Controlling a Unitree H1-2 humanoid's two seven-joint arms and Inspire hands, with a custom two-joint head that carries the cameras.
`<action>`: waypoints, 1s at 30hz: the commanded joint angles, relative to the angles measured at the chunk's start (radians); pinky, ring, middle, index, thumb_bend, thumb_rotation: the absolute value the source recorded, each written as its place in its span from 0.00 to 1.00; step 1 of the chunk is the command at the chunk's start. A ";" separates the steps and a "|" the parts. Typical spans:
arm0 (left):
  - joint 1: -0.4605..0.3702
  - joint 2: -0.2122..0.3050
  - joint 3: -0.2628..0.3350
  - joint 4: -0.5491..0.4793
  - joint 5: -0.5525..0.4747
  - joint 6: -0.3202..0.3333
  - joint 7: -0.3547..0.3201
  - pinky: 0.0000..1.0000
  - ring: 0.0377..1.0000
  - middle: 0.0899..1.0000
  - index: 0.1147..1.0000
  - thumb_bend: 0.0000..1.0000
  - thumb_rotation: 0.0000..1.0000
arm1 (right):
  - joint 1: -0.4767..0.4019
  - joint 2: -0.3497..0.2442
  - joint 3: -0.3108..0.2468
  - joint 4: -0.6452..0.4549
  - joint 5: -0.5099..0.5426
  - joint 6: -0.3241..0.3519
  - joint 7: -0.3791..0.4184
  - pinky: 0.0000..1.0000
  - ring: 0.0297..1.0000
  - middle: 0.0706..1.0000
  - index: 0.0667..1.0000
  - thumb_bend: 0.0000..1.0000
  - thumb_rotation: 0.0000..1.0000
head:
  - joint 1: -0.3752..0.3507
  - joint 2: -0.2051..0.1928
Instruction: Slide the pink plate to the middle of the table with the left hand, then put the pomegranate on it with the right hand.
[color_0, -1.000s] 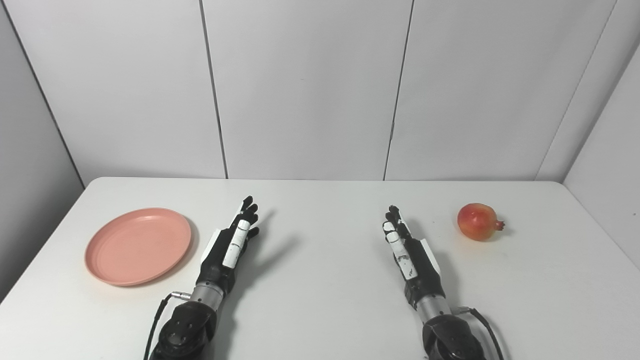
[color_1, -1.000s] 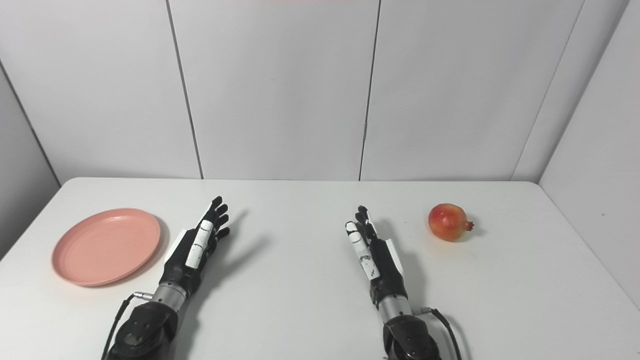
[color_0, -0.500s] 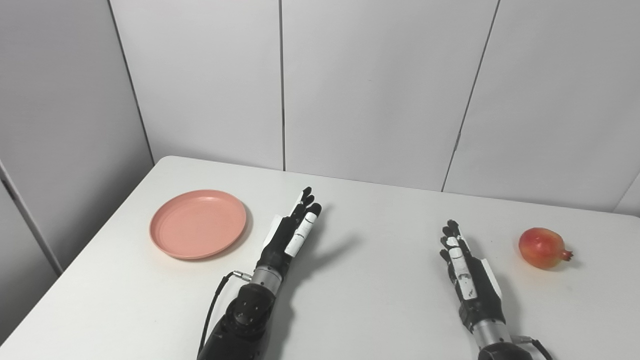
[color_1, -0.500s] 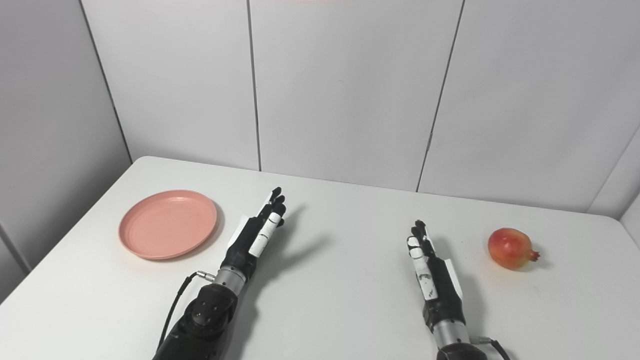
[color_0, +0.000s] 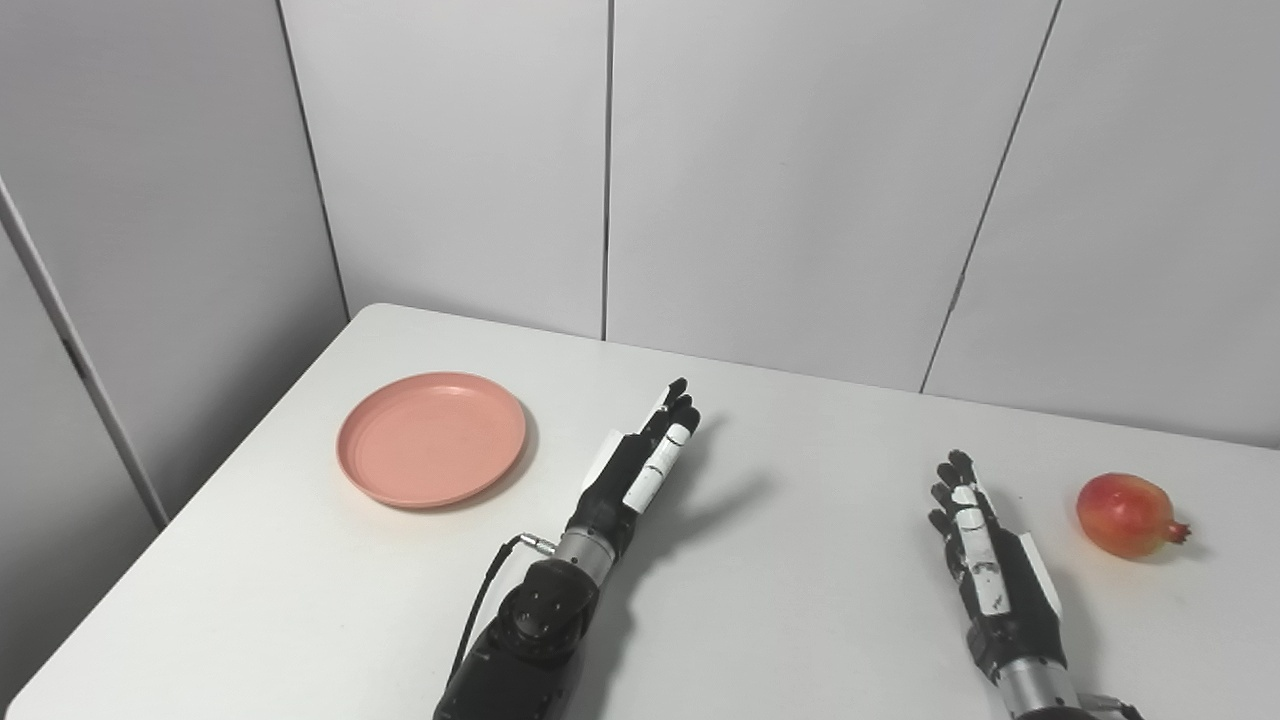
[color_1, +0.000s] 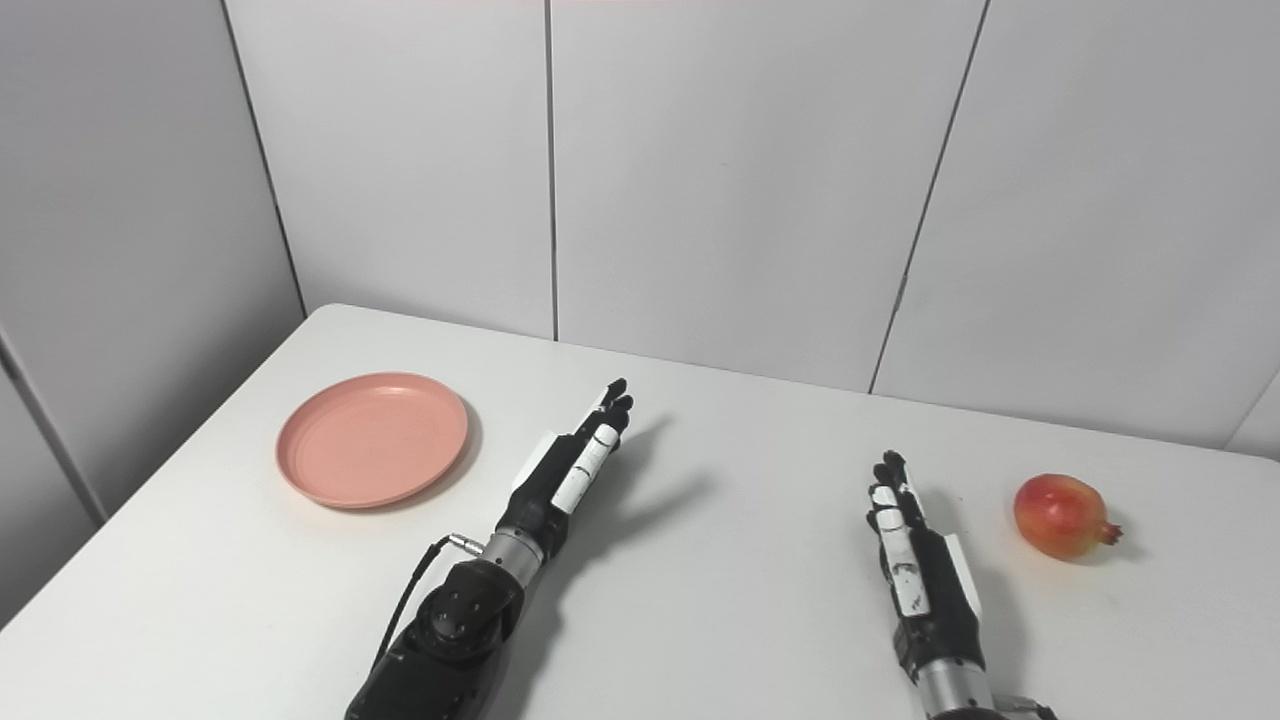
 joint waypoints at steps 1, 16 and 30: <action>0.020 -0.016 -0.007 0.026 -0.014 -0.021 -0.005 1.00 1.00 1.00 1.00 0.61 1.00 | -0.010 -0.009 -0.009 0.005 0.006 -0.056 0.007 1.00 1.00 1.00 1.00 0.56 0.95 | 0.007 0.003; 0.023 -0.016 -0.005 0.025 0.030 -0.034 0.064 0.98 1.00 1.00 1.00 0.59 1.00 | -0.013 -0.006 -0.008 0.009 0.002 -0.052 0.003 1.00 1.00 1.00 1.00 0.56 0.96 | 0.010 -0.010; -0.018 -0.002 0.056 -0.035 -0.088 -0.073 0.031 0.93 0.95 0.97 0.98 0.68 1.00 | -0.022 -0.009 -0.008 0.038 -0.003 -0.080 0.004 1.00 1.00 1.00 1.00 0.54 0.97 | 0.029 -0.027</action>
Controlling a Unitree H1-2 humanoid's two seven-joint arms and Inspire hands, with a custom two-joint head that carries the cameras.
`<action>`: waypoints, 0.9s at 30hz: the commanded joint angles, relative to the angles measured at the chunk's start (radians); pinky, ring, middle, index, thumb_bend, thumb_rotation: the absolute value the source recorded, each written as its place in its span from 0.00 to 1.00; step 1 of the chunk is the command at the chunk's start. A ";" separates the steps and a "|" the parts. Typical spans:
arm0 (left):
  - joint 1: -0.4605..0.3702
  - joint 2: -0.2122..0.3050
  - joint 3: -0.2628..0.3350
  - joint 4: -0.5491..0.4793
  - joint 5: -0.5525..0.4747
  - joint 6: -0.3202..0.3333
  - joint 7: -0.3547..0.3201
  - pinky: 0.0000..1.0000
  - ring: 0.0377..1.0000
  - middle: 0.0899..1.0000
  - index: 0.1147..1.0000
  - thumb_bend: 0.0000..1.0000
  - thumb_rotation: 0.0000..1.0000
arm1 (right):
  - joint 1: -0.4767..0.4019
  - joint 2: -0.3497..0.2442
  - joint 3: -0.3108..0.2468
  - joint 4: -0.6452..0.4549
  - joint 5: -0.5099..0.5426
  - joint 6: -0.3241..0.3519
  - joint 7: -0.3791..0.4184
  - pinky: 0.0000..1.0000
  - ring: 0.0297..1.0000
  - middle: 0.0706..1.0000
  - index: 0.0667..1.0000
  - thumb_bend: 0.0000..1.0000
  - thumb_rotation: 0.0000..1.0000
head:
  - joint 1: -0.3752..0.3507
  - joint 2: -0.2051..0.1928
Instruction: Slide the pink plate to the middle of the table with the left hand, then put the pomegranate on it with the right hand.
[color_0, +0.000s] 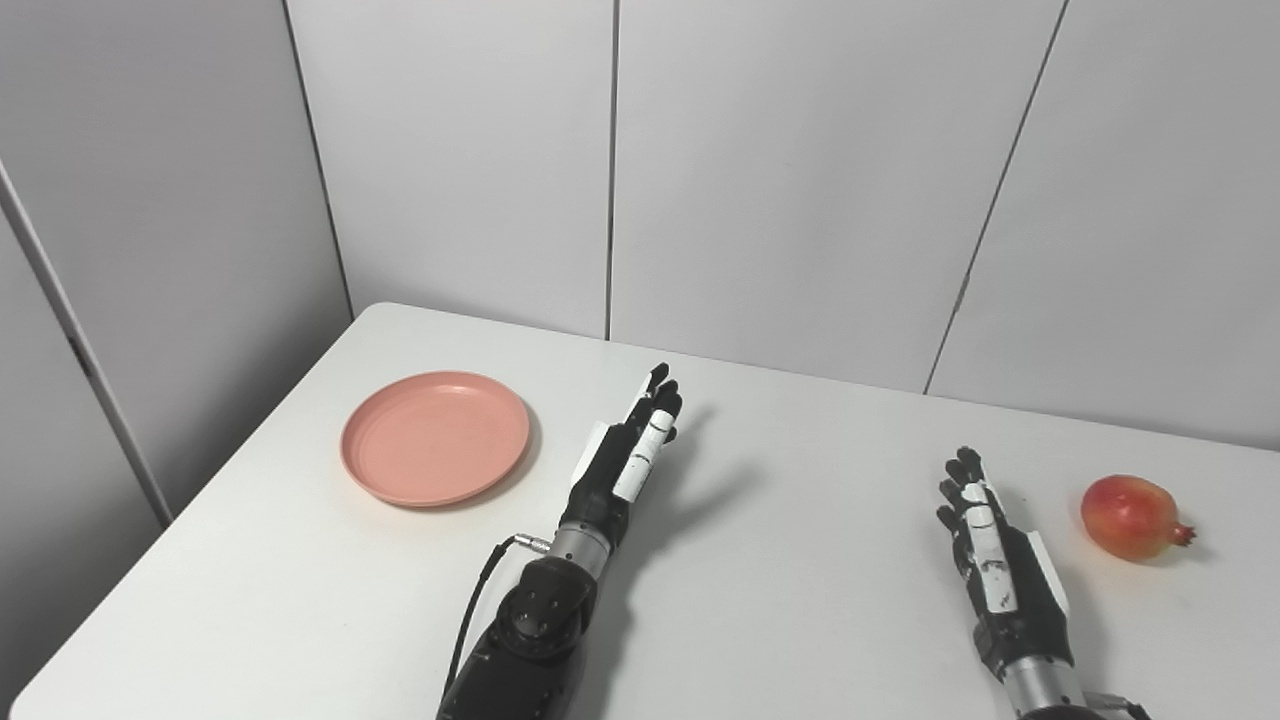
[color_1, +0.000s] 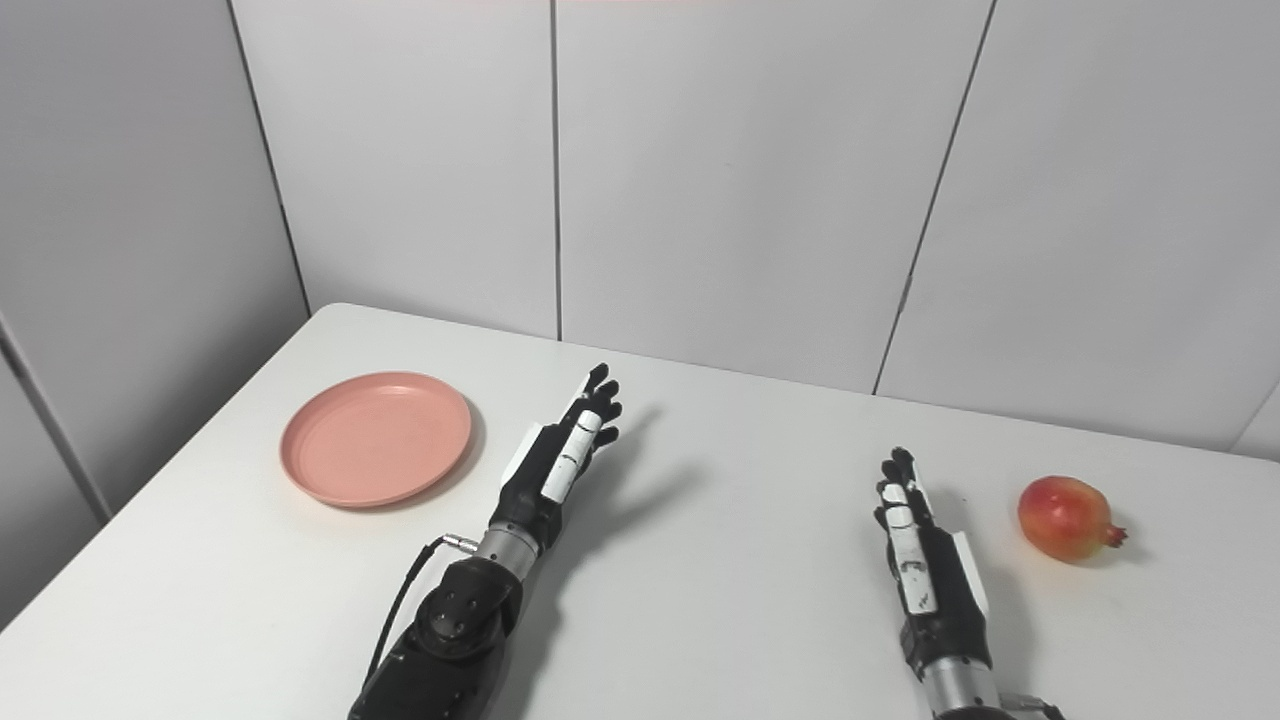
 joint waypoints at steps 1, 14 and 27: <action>-0.023 0.006 0.010 -0.022 -0.023 -0.034 -0.010 0.93 0.95 0.97 0.97 0.69 1.00 | -0.005 -0.006 -0.006 0.012 0.004 -0.055 0.005 1.00 1.00 1.00 1.00 0.53 0.97 | 0.002 0.000; -0.055 0.076 0.077 -0.170 0.065 0.014 0.111 0.83 0.86 0.88 0.88 0.65 1.00 | -0.018 -0.007 -0.009 0.044 0.010 -0.082 0.012 1.00 1.00 1.00 1.00 0.52 0.97 | 0.003 -0.007; -0.085 0.168 0.157 -0.165 0.044 0.025 0.152 0.83 0.80 0.80 0.80 0.69 1.00 | -0.016 -0.012 -0.014 0.044 0.007 -0.093 0.017 1.00 1.00 1.00 1.00 0.53 0.97 | 0.009 -0.010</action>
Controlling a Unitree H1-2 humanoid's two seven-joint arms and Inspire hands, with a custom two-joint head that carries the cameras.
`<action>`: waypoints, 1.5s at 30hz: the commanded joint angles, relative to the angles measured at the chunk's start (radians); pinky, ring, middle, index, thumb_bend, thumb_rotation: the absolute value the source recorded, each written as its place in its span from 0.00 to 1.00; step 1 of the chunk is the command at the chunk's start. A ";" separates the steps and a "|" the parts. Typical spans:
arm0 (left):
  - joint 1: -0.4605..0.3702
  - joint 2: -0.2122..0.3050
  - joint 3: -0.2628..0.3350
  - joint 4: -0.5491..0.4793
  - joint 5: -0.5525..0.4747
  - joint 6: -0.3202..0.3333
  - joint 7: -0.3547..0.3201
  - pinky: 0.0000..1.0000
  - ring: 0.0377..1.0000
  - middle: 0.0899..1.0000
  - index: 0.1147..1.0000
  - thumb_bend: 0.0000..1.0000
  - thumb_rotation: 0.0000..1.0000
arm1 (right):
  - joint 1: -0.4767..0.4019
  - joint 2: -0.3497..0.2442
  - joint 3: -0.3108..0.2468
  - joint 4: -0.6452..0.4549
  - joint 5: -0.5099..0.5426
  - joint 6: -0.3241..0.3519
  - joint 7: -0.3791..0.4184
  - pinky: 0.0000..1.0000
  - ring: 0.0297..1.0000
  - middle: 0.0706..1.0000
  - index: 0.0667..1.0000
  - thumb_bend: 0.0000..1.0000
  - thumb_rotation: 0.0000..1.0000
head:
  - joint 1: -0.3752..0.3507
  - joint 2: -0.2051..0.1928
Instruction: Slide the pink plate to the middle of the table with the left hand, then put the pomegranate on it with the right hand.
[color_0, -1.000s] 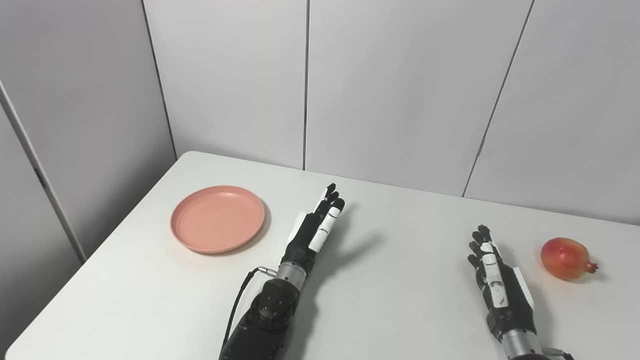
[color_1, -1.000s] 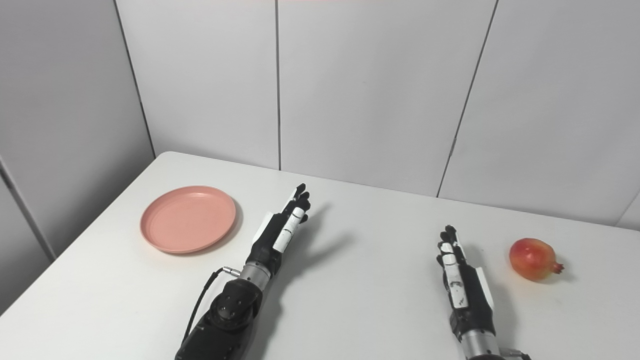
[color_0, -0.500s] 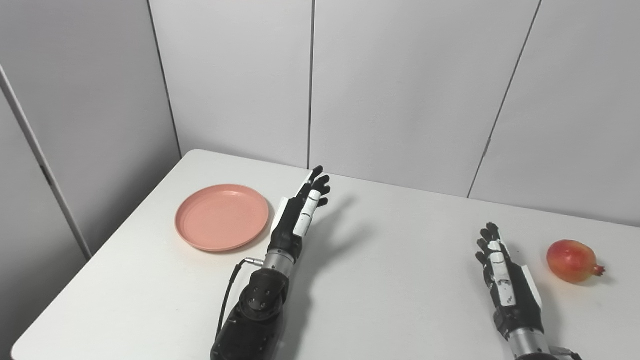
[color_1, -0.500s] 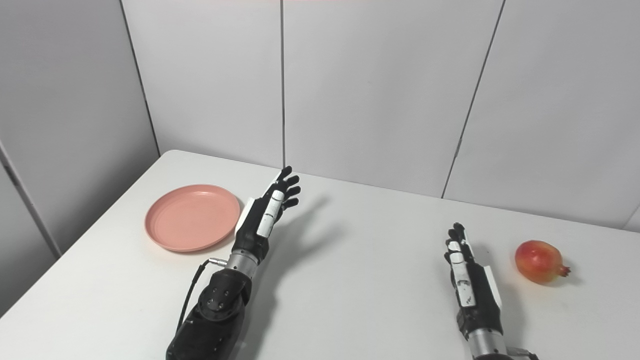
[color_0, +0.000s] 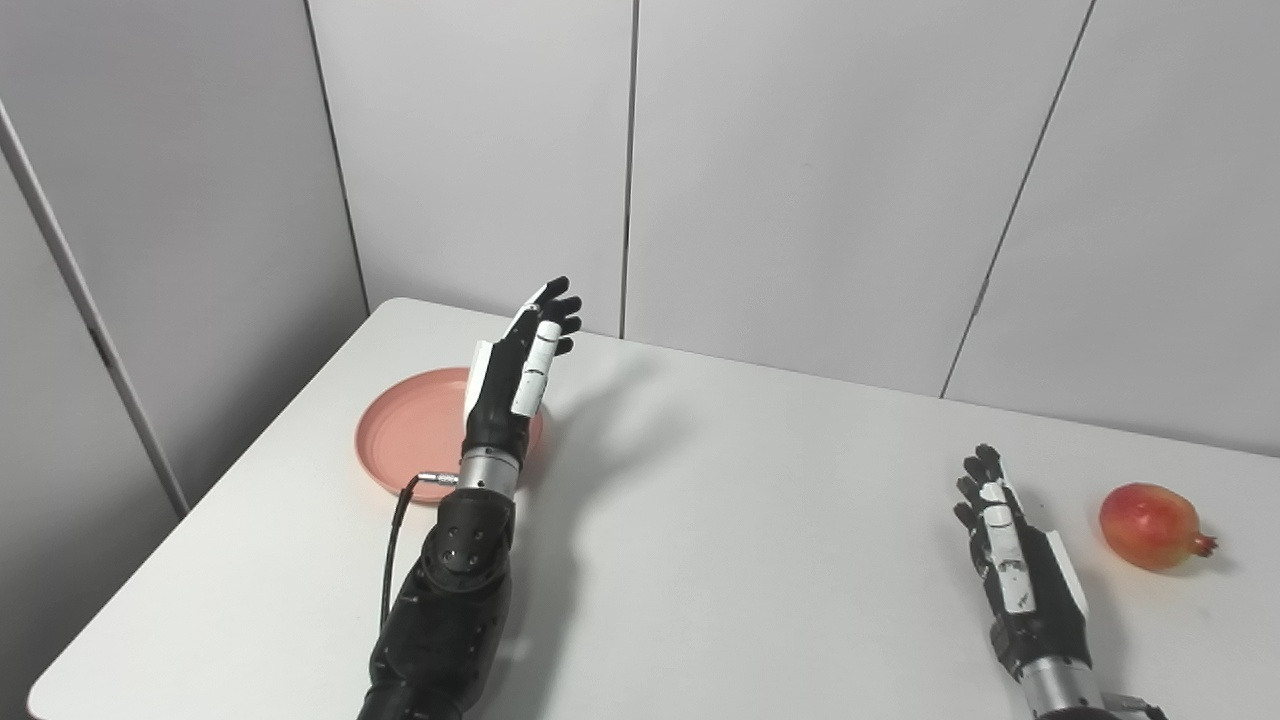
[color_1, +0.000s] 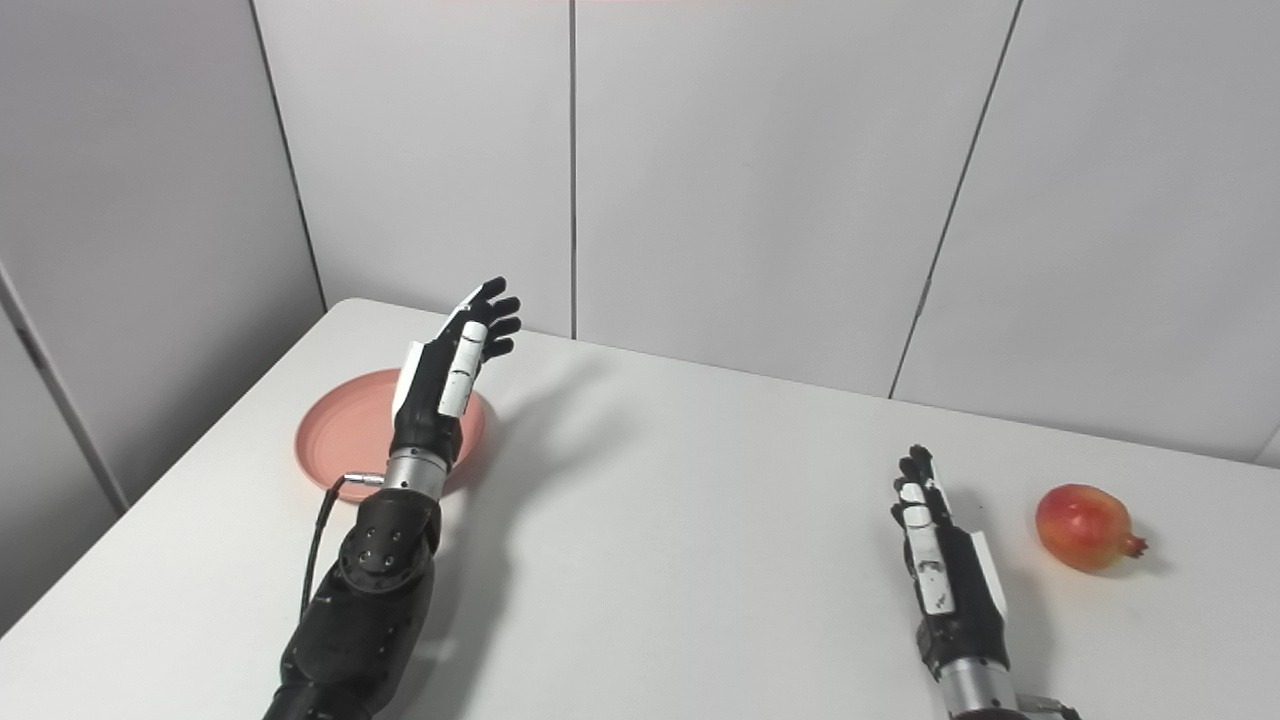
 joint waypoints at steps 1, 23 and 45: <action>-0.061 0.038 0.017 -0.011 -0.005 -0.021 0.005 0.83 0.79 0.79 0.79 0.69 1.00 | -0.001 -0.009 -0.009 0.019 0.007 -0.060 0.004 1.00 1.00 1.00 1.00 0.53 0.97 | 0.002 0.001; -0.086 0.161 0.127 0.141 -0.031 -0.103 0.069 0.69 0.72 0.72 0.71 0.65 1.00 | -0.004 -0.009 -0.014 0.030 0.024 -0.070 0.017 1.00 1.00 1.00 1.00 0.52 0.96 | 0.013 -0.008; -0.074 0.274 0.159 0.263 -0.076 -0.143 0.070 0.72 0.74 0.74 0.74 0.65 1.00 | -0.006 -0.009 -0.011 0.031 0.012 -0.074 0.009 1.00 1.00 1.00 1.00 0.50 0.96 | 0.020 -0.014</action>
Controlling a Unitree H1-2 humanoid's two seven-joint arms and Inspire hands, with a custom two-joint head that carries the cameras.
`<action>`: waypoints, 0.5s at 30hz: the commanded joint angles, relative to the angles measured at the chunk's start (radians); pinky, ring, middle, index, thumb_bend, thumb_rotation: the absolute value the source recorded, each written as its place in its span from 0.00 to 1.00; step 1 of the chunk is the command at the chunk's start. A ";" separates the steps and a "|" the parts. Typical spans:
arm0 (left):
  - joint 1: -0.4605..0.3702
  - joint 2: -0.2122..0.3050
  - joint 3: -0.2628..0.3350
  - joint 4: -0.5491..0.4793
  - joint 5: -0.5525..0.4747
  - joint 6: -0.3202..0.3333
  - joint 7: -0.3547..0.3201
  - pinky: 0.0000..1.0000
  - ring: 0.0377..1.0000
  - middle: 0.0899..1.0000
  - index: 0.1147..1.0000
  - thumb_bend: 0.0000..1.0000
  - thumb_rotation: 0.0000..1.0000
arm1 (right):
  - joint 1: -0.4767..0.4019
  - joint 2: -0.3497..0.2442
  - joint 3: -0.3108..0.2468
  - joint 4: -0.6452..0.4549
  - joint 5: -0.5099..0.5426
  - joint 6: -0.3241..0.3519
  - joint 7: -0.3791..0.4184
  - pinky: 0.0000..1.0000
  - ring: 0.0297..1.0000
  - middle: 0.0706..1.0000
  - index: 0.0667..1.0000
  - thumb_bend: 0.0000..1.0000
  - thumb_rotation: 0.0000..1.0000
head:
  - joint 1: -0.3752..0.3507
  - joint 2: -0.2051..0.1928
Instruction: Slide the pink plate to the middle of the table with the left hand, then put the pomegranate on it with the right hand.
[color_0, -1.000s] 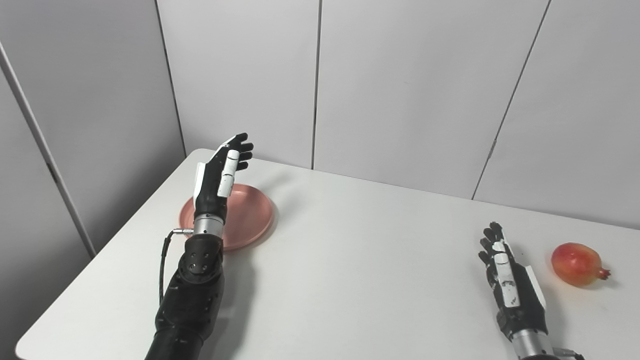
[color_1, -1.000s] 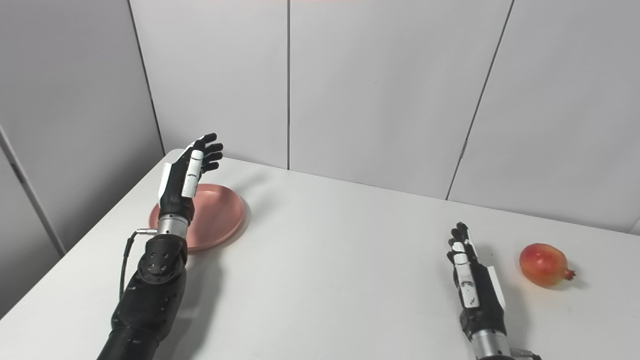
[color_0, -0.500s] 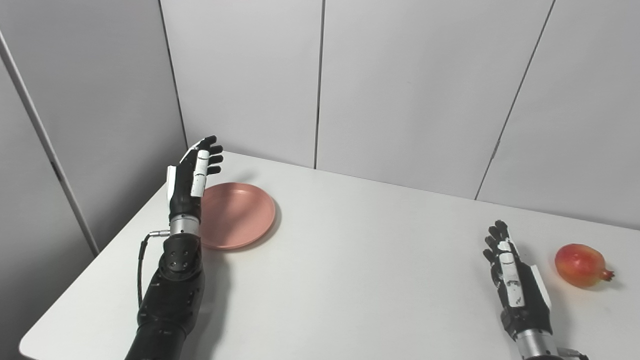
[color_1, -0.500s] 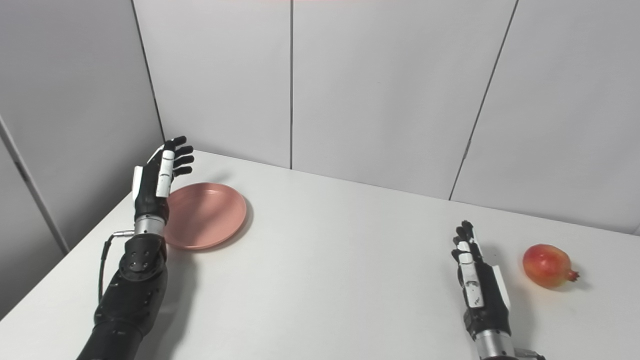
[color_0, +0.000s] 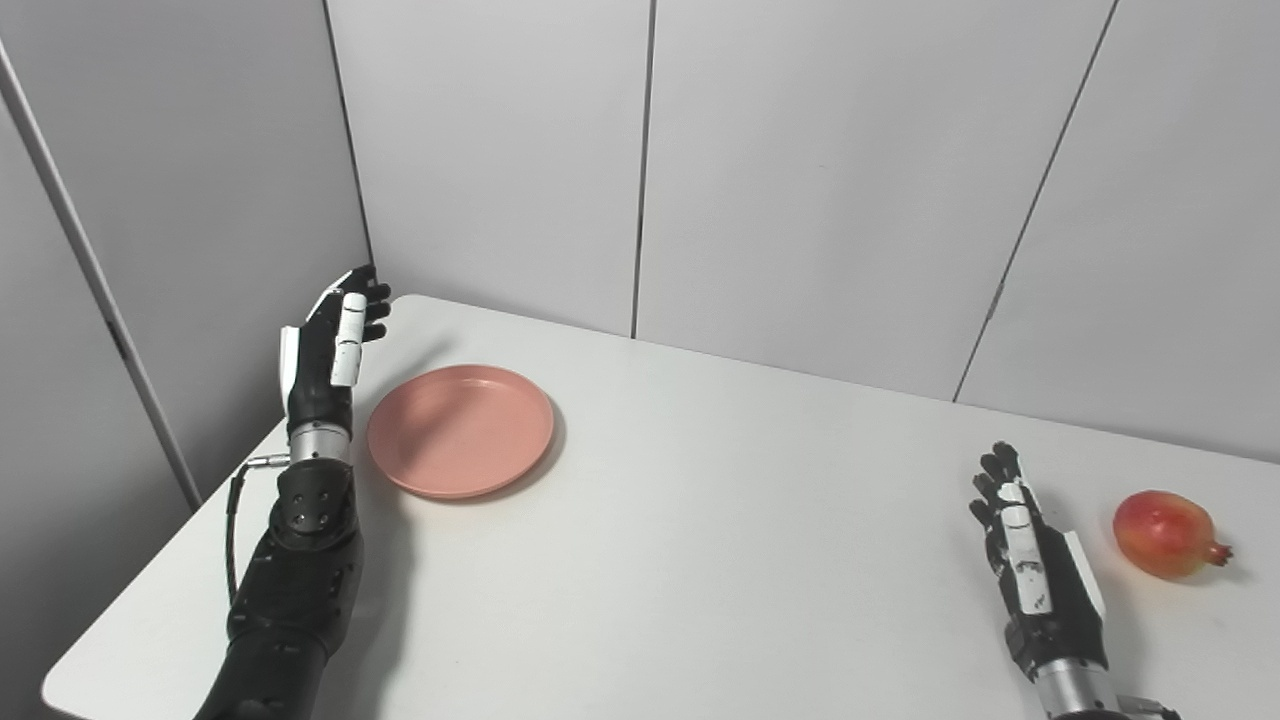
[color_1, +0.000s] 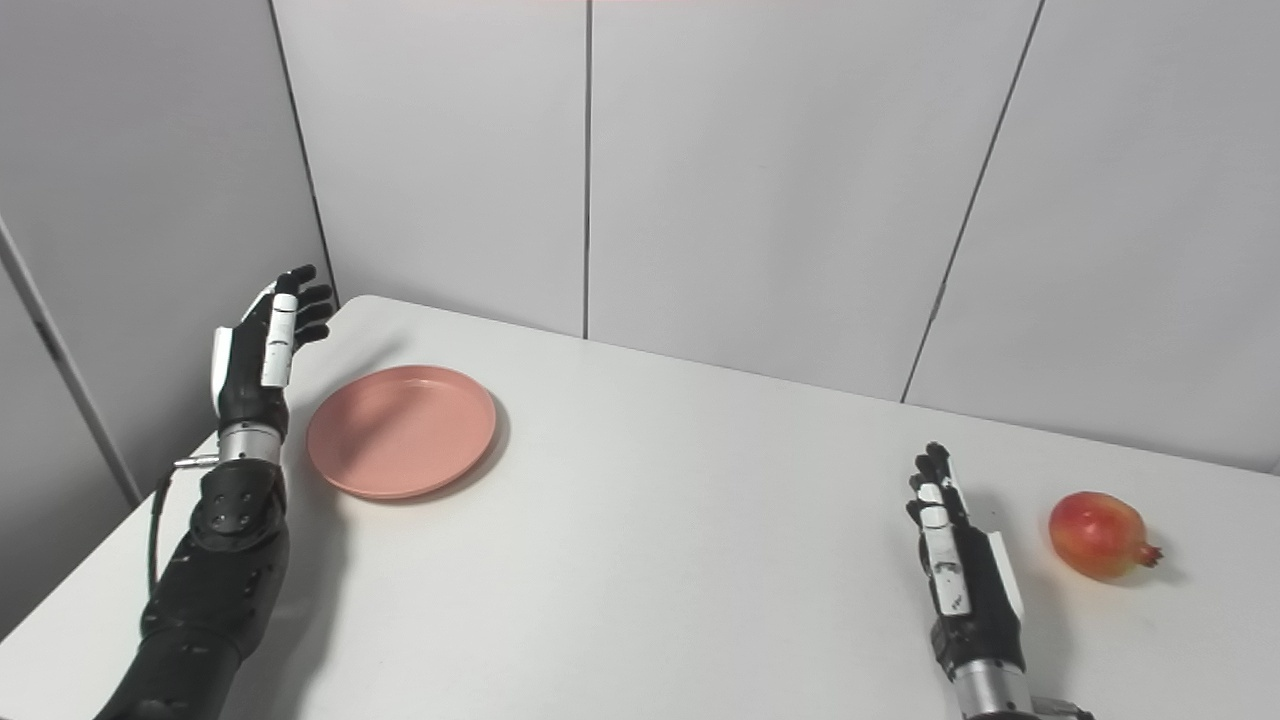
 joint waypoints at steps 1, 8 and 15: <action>-0.045 0.039 0.004 0.004 -0.010 -0.040 -0.007 0.72 0.74 0.74 0.73 0.66 1.00 | 0.008 -0.004 -0.004 0.008 0.003 -0.042 0.003 1.00 1.00 1.00 1.00 0.50 0.97 | 0.003 0.002; -0.059 0.050 -0.001 0.080 -0.022 -0.066 -0.023 0.71 0.74 0.74 0.73 0.71 1.00 | 0.006 -0.009 -0.001 0.013 -0.010 -0.046 -0.002 1.00 1.00 1.00 1.00 0.51 0.98 | 0.006 0.001; -0.083 0.043 -0.016 0.167 -0.057 -0.093 -0.070 0.72 0.76 0.76 0.76 0.72 1.00 | 0.011 -0.009 -0.003 0.000 -0.008 -0.036 0.001 1.00 1.00 1.00 1.00 0.49 1.00 | 0.008 0.006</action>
